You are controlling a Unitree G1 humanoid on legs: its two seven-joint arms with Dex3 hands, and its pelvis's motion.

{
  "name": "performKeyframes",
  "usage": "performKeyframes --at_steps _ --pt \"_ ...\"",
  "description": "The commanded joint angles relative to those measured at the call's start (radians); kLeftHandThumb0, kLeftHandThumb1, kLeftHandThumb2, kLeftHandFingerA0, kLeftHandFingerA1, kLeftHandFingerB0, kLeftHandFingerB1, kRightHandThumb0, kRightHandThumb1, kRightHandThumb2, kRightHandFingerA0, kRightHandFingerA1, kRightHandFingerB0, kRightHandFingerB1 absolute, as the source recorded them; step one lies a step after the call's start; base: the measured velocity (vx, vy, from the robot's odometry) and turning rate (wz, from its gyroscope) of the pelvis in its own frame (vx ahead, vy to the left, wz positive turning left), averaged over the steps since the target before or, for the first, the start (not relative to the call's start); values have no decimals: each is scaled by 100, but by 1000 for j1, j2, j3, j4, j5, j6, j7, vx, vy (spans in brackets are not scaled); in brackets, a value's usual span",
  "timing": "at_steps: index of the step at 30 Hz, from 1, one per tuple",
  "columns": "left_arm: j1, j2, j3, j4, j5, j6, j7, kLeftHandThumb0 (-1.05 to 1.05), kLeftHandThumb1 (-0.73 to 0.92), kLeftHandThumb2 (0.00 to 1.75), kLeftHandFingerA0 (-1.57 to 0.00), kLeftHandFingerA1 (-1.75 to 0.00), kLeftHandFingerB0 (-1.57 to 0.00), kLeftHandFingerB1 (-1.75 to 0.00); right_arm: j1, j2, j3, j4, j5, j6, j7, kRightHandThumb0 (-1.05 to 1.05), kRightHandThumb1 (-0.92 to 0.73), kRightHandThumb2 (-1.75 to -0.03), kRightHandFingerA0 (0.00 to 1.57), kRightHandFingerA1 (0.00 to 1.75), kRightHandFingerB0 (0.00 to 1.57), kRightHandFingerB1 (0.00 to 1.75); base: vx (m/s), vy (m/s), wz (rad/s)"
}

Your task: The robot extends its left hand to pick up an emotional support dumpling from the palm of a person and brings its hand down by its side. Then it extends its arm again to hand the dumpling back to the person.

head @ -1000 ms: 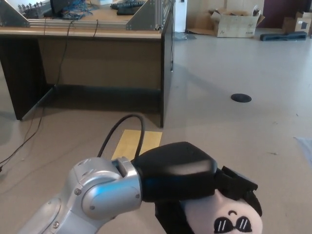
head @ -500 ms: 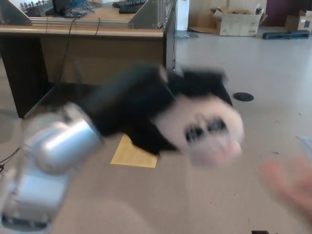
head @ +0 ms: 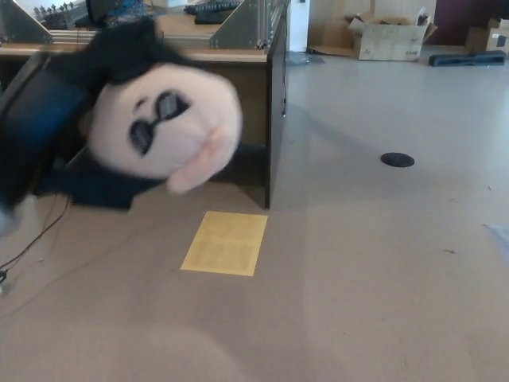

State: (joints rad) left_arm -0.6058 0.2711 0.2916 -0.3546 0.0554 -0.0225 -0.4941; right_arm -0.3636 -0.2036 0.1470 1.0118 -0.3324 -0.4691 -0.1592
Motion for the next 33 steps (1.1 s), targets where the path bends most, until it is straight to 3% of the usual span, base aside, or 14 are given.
performKeyframes --at_steps 1,2,4,6,7,13,15,18,33 --pt "368 -90 123 51 -232 77 3 1 82 70 -98 -141 -84 -106 121 -45 -23 -51 24 -40 -6 -31 -62 -59 84 57 76 48 0 0 0" --pt "550 -117 137 189 -174 -47 -15 6 81 72 -98 -140 -83 -105 160 -50 -27 -60 24 -46 -16 -32 -62 -59 82 54 75 48 0 0 0" --pt "587 -117 141 241 -156 -98 -8 6 81 72 -98 -140 -83 -105 164 -50 -29 -65 23 -39 -17 -32 -62 -59 82 54 75 48 0 0 0" --pt "680 -139 145 452 -88 -254 52 1 78 74 -96 -146 -82 -102 200 -40 -53 -52 49 -79 -39 -30 -62 -59 78 55 59 43 0 0 0" --pt "687 -138 142 485 -73 -274 71 1 78 74 -96 -146 -82 -102 203 -39 -59 -50 55 -86 -39 -30 -62 -59 78 55 59 43 0 0 0" --pt "696 -127 144 610 -87 -310 87 -1 81 73 -92 -152 -79 -105 202 -39 -68 -39 43 -106 -69 -30 -62 -59 77 56 54 41 0 0 0" --pt "688 -107 136 767 -48 -415 125 -3 82 70 -93 -150 -80 -100 211 -41 -78 -29 46 -108 -74 -31 -62 -59 77 55 53 42 0 0 0" --pt "694 -78 123 869 -2 -463 181 -8 81 71 -88 -153 -78 -102 215 -37 -87 -27 50 -106 -73 -31 -62 -59 77 57 56 42 0 0 0" --pt "633 -26 94 1038 -18 -560 219 -3 81 69 -88 -155 -79 -104 189 -36 -95 -10 38 -105 -72 -29 -63 -59 78 56 59 44 0 0 0"
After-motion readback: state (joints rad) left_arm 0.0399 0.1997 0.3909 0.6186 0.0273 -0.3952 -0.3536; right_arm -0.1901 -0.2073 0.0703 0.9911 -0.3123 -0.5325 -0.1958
